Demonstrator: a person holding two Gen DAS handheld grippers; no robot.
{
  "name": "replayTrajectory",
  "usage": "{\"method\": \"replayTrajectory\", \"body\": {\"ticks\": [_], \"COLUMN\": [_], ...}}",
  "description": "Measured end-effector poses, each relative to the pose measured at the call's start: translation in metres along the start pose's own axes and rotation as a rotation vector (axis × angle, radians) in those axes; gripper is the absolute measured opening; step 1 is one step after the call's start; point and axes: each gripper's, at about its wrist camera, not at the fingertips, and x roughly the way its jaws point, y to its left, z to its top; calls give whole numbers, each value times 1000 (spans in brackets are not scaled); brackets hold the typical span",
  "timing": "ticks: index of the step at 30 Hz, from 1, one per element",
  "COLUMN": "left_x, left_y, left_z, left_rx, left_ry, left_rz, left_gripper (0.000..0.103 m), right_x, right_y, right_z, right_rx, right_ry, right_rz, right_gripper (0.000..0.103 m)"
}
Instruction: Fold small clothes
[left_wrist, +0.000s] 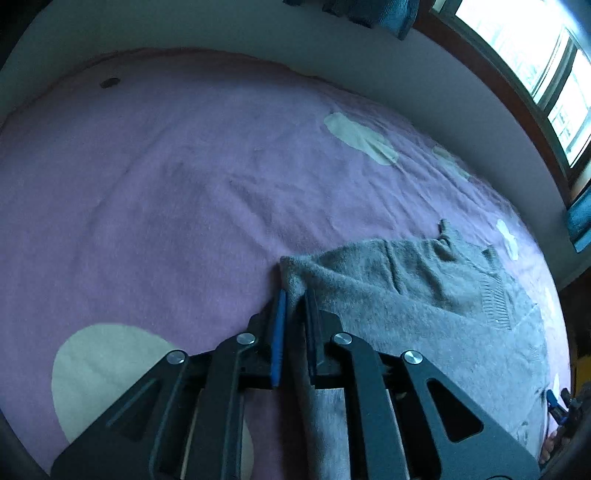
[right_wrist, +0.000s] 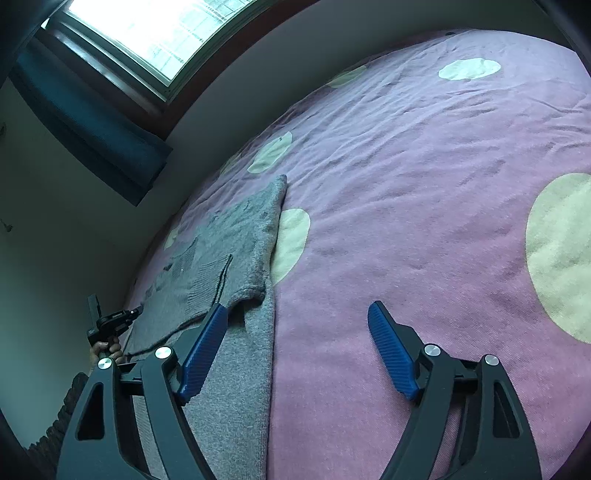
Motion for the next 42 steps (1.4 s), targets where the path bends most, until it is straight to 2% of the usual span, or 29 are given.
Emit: {"method": "replayTrajectory", "body": {"ticks": [4, 7, 13, 20, 27, 29, 34, 40, 42], "left_x": [-23, -55, -122, -173, -199, -204, -212, -217, -217], "left_y": [9, 17, 25, 30, 25, 25, 22, 11, 3], "left_z": [-21, -48, -126, -210, -261, -270, -285, -305, -307], "left_rx": [-39, -48, -5, -62, -96, -106, -129, -115, -80], "left_ry": [14, 14, 70, 158, 212, 198, 241, 270, 263], "left_rz": [-38, -70, -150, -293, -396, -409, -438, -456, -433], "left_gripper": [21, 27, 47, 50, 53, 53, 53, 53, 53], "right_x": [-1, -6, -29, -74, -102, -108, -117, -124, -122], "right_y": [1, 2, 15, 32, 40, 42, 45, 58, 61], "right_z": [0, -1, -26, -87, -135, -140, -159, -179, -182], "right_rx": [5, 23, 44, 23, -8, -13, 5, -20, -35], "right_ry": [2, 24, 141, 278, 340, 353, 394, 448, 455], "right_rz": [-1, 0, 54, 112, 153, 161, 218, 258, 257], "right_gripper": [78, 78, 78, 78, 78, 78, 78, 78, 78]}}
